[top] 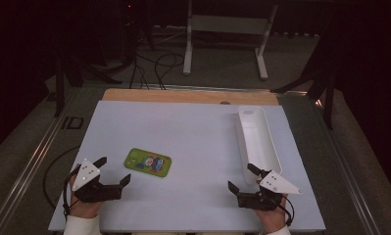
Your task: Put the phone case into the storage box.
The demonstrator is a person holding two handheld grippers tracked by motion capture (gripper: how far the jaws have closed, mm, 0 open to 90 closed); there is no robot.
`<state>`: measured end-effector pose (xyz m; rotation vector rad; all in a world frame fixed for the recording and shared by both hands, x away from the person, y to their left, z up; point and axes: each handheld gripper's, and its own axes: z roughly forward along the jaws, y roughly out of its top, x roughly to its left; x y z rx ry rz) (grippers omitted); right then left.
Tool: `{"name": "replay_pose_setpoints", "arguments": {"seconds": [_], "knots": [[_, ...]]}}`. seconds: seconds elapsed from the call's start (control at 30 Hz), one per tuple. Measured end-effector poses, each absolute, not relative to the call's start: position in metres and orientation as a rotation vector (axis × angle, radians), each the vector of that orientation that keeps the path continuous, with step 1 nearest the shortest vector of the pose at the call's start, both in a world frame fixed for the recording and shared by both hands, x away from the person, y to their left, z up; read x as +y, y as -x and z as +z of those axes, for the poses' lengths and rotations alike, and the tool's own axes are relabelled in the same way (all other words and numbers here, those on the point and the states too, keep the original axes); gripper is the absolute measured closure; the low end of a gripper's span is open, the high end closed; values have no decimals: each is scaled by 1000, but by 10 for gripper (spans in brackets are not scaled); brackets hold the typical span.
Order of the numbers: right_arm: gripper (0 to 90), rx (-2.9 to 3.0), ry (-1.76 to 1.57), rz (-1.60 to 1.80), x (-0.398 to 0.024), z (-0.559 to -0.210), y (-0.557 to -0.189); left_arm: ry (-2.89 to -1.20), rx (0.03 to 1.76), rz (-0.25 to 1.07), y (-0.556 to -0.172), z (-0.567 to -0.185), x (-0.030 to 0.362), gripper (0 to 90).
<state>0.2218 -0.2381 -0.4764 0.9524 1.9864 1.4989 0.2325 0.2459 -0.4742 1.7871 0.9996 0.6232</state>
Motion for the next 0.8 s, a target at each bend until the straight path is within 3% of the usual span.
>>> {"name": "replay_pose_setpoints", "arguments": {"seconds": [0.8], "knots": [[87, 1965, -974, 1498, -238, -477, -224, -1785, 1029, 617, -234, -469, 246, 0]]}}
